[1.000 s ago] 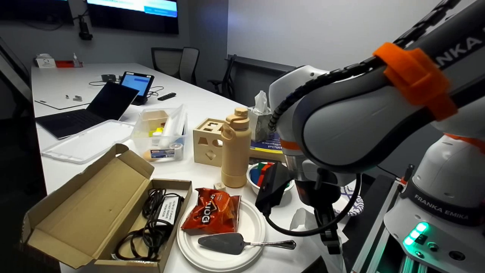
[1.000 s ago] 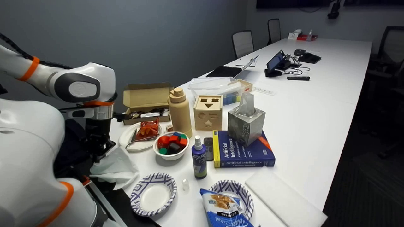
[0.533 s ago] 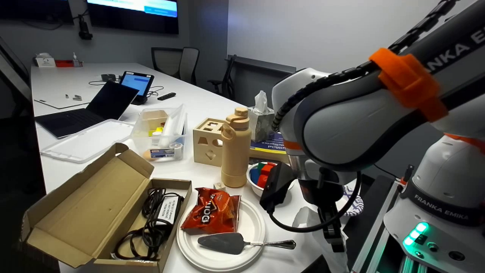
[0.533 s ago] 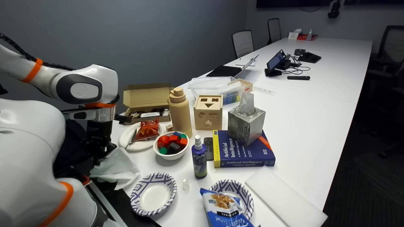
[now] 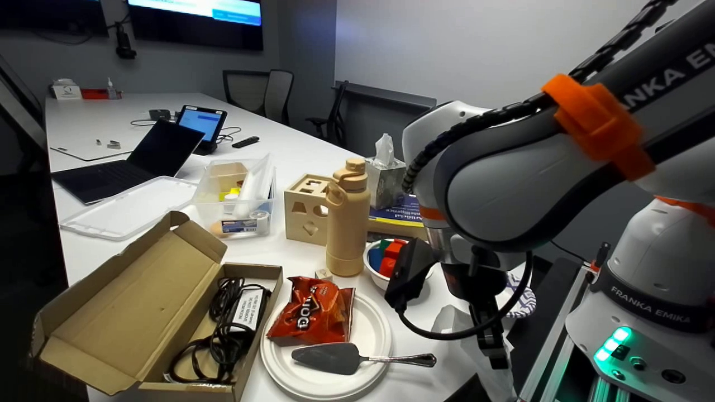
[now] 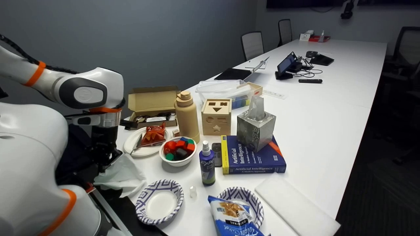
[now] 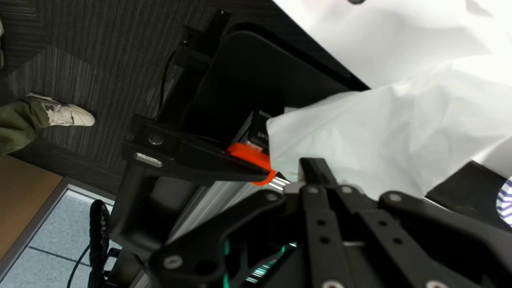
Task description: Grab the tissue and wipe the table
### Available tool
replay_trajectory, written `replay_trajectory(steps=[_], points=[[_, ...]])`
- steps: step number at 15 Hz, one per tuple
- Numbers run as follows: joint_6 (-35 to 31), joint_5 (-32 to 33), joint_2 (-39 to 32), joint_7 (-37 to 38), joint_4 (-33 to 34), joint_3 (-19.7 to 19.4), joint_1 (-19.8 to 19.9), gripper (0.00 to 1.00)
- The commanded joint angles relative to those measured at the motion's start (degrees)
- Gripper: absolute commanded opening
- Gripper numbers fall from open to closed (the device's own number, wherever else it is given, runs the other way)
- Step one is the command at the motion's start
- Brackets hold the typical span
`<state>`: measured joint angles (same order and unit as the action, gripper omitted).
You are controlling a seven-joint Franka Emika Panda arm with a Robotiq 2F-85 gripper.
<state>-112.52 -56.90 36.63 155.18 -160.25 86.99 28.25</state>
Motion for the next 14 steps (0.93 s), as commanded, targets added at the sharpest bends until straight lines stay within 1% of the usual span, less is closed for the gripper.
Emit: replay_trajectory(steps=[1, 5, 6, 7, 9, 10, 11, 12, 14], points=[[0.0, 0.0, -0.03, -0.01, 0.14, 0.05, -0.07, 0.01], [0.0, 0.0, -0.08, -0.05, 0.26, 0.05, -0.06, 0.01], [-1.98, 2.83, -2.66, 1.74, 0.26, -0.82, 0.0, 0.0], [-2.24, 4.24, -1.77, 2.66, 0.3, -0.87, 0.36, 0.0], [-2.41, 7.77, -0.81, 3.66, 0.39, -2.89, 0.06, 0.0], [0.09, 6.83, 3.29, 2.06, 0.57, -2.74, 0.75, 0.0], [0.78, 6.98, 4.42, 1.43, 0.4, -3.41, 1.07, 0.0], [1.03, 7.21, 4.6, 1.5, 0.39, -3.87, 1.39, 0.0], [1.08, 7.2, 4.52, 1.53, 0.36, -3.59, 2.98, 0.0]])
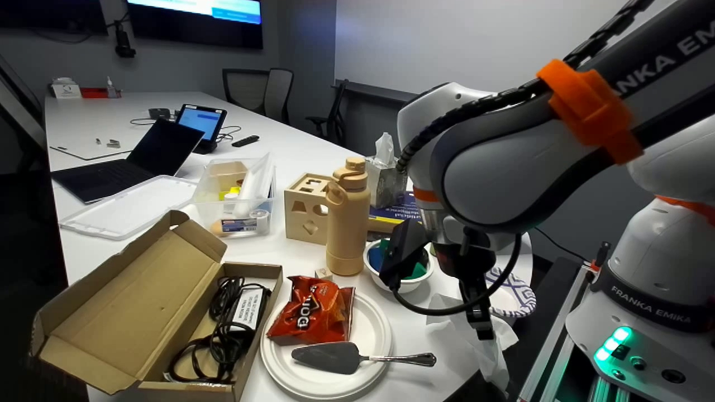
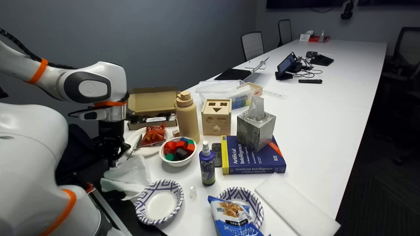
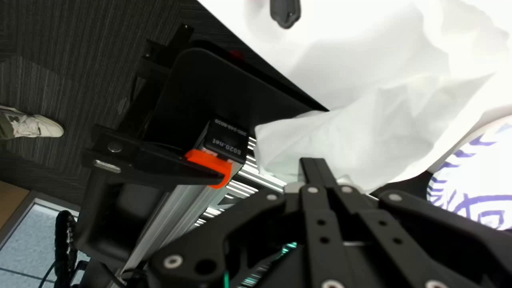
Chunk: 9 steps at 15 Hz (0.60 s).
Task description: Grab the tissue and wipe the table
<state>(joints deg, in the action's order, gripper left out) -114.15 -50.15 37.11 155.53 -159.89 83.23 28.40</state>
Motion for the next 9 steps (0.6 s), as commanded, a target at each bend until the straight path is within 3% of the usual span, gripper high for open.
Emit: replay_trajectory(steps=[1, 9], points=[[2.35, -0.13, 4.22, 1.18, -0.02, 1.21, 4.39, 0.0], [6.18, -8.03, 12.58, 2.06, -0.05, 10.06, 20.72, 0.0]])
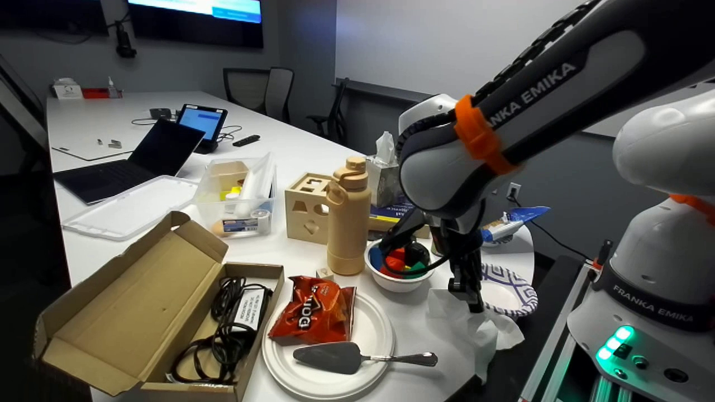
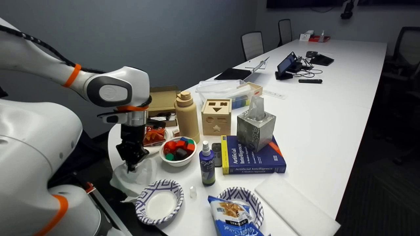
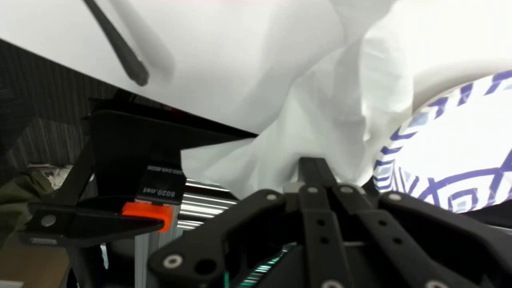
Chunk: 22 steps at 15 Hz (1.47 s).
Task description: Grab the tissue and wipe the table
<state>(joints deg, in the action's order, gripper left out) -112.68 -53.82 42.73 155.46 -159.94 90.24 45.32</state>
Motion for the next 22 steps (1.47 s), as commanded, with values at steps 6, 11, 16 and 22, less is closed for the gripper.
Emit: replay_trajectory(steps=[6, 11, 16, 22], points=[[12.1, -8.0, 14.35, 2.35, -0.02, 6.74, 8.63, 0.0], [12.7, -7.38, 18.06, 2.51, 0.02, 6.49, 7.07, 0.0], [11.15, -6.88, 17.82, -3.5, 0.82, 3.7, 4.08, 0.0], [10.86, -5.5, 21.4, -15.31, 1.76, 1.76, 1.85, 0.0]])
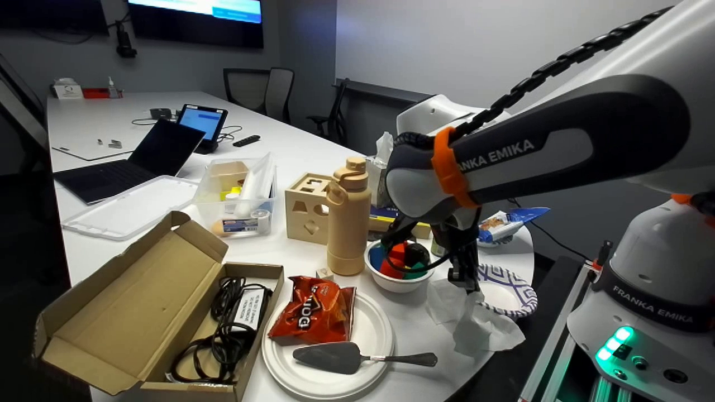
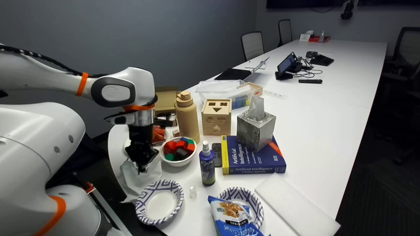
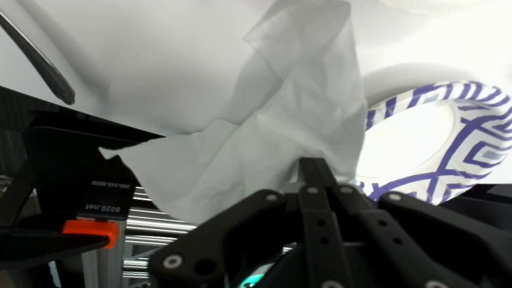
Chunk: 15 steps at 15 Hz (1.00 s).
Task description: Grab the tissue and wipe the table
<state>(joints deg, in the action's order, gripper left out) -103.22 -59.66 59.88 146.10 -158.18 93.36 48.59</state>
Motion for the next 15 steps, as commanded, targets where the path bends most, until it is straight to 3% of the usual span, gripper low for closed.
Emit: replay_trajectory(steps=[1, 11, 15], points=[[1.49, 0.28, 5.13, -8.61, 0.03, -1.57, -1.2, 0.0], [8.07, 1.36, 11.93, -32.45, 0.04, -2.59, -1.45, 0.0], [13.62, 3.36, 14.19, -35.27, 0.04, -1.83, -0.72, 0.0]])
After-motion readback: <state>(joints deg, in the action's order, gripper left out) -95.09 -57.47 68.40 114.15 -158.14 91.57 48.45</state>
